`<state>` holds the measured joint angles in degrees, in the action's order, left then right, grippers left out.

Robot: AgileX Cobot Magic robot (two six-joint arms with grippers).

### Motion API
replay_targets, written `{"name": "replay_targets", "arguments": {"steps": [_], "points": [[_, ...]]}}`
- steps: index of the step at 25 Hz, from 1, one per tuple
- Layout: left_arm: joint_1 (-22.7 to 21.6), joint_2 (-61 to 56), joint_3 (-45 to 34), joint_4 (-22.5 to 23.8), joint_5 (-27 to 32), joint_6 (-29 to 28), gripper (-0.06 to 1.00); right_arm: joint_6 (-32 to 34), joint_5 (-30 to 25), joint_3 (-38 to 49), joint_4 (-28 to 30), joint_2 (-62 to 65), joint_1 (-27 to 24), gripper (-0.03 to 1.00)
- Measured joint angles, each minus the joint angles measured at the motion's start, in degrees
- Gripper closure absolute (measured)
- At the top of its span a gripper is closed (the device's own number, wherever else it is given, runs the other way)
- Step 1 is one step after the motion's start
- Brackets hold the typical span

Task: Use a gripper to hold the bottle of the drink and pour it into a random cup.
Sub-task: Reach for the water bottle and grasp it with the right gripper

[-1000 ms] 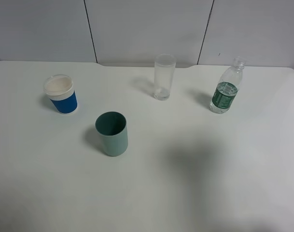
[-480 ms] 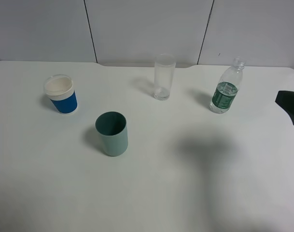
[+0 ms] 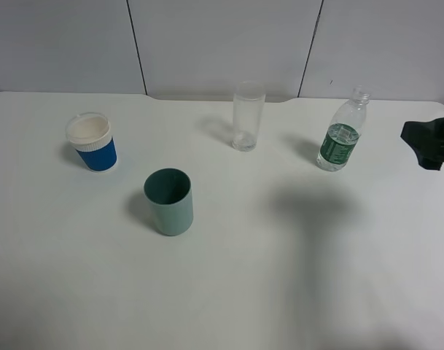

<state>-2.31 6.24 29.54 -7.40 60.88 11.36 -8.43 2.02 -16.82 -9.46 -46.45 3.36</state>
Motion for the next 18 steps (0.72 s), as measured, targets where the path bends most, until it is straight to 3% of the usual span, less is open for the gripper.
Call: {"name": "replay_targets", "arguments": {"steps": [18], "points": [[0.0, 0.0, 0.0, 0.0, 0.0, 0.0, -0.05, -1.7, 25.0, 0.0, 5.4, -25.5, 1.3, 0.09]]}}
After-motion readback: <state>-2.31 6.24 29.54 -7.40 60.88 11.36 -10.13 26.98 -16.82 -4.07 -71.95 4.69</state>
